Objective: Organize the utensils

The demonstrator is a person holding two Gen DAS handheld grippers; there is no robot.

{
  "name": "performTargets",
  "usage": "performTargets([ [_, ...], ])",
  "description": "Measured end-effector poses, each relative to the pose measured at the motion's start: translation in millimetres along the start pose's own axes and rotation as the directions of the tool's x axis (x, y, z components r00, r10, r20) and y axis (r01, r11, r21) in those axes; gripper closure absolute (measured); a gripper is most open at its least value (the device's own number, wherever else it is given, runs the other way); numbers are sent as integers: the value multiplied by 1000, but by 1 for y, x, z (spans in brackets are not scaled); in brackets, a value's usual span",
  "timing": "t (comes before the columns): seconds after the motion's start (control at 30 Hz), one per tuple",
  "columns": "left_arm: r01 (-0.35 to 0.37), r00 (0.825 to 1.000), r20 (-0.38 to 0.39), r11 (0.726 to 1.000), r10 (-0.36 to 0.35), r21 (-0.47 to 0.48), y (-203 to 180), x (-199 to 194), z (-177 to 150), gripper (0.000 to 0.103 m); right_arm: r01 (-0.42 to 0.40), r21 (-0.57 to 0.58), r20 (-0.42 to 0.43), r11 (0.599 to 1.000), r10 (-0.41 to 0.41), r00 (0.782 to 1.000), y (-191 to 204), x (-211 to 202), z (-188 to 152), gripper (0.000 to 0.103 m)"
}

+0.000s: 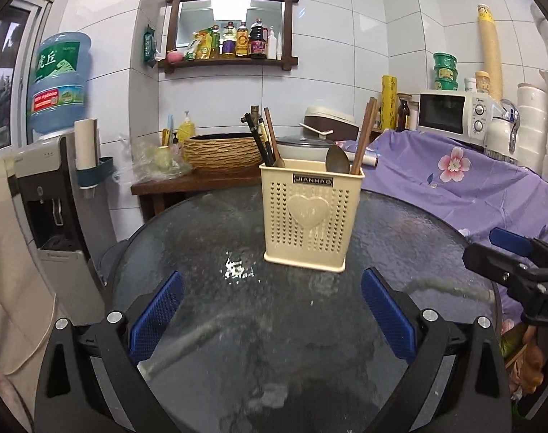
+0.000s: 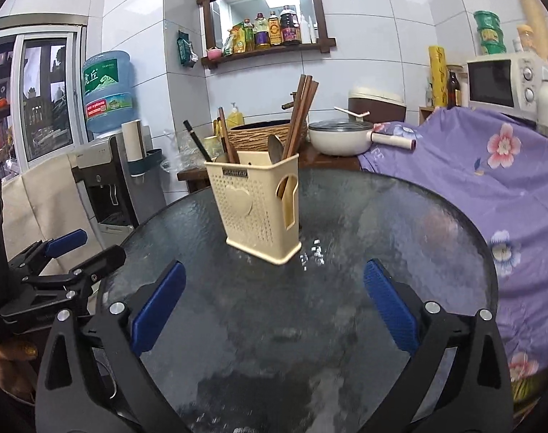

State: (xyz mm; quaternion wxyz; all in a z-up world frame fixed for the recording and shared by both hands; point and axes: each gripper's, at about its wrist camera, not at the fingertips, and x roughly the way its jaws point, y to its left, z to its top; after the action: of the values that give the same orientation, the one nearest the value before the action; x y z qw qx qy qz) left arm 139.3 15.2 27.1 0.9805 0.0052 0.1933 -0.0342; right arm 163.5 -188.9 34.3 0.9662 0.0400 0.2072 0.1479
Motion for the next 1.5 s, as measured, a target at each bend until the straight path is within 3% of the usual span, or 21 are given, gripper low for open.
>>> performTargets([
  [0.2,6,1000,13,999,-5,-42,-6,-44,-14,6,67,-80,95,995,-59,994,21,-56,-21,6],
  [0.47,-8,996,90,1000,7,12,-32,-89,-16,6,103,-114,210,988,-77,975,43,-112,-29,6],
  [0.8,-46,992,117,998,40,52,-42,-108,-17,6,121,-91,195,988,-101,976,39,-123,-32,6],
  [1.5,-66,996,63,997,64,40,-32,-107,-25,6,99,-90,143,991,-86,986,40,-110,-38,6],
])
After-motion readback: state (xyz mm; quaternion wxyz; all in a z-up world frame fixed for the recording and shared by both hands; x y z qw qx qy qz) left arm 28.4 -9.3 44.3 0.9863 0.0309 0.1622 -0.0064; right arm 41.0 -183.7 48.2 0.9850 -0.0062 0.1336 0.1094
